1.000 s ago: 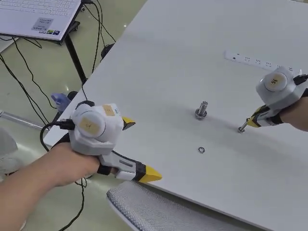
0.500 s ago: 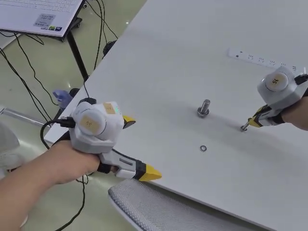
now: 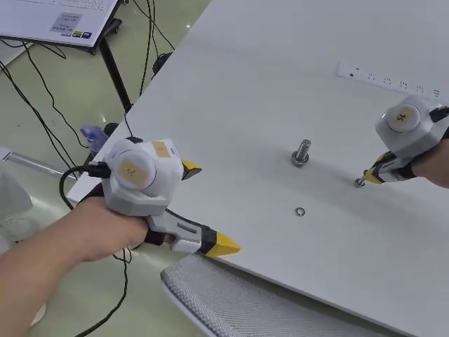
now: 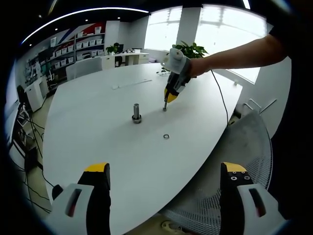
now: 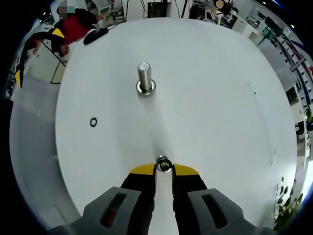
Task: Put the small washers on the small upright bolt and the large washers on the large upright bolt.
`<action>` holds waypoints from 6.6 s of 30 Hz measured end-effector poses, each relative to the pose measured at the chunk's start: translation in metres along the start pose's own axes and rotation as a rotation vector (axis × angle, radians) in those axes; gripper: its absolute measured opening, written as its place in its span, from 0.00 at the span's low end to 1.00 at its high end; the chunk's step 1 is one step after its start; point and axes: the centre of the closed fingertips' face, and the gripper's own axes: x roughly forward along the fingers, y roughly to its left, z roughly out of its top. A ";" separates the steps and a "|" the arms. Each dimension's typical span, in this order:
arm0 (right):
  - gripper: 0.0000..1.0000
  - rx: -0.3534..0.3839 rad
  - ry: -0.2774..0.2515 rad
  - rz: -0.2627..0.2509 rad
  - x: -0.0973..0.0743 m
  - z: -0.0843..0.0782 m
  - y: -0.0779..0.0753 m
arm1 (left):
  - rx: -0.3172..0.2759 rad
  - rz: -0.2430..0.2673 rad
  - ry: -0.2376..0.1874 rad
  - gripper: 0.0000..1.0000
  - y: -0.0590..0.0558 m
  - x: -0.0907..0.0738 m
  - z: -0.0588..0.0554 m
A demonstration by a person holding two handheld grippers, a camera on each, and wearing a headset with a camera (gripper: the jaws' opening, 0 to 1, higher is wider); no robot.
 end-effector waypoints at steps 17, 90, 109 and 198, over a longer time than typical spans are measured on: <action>0.13 -0.017 0.030 0.013 0.019 -0.003 0.002 | -0.013 -0.006 0.021 0.93 0.000 0.004 -0.010; 0.24 -0.103 -0.014 0.042 -0.003 0.027 0.013 | -0.007 0.008 0.022 0.89 -0.001 -0.004 -0.011; 0.24 -0.205 -0.045 0.093 -0.001 0.054 0.063 | 0.000 0.008 0.019 0.88 -0.003 -0.005 -0.011; 0.12 -0.275 -0.003 0.161 0.047 0.054 0.135 | -0.003 0.001 0.016 0.85 -0.005 -0.004 -0.015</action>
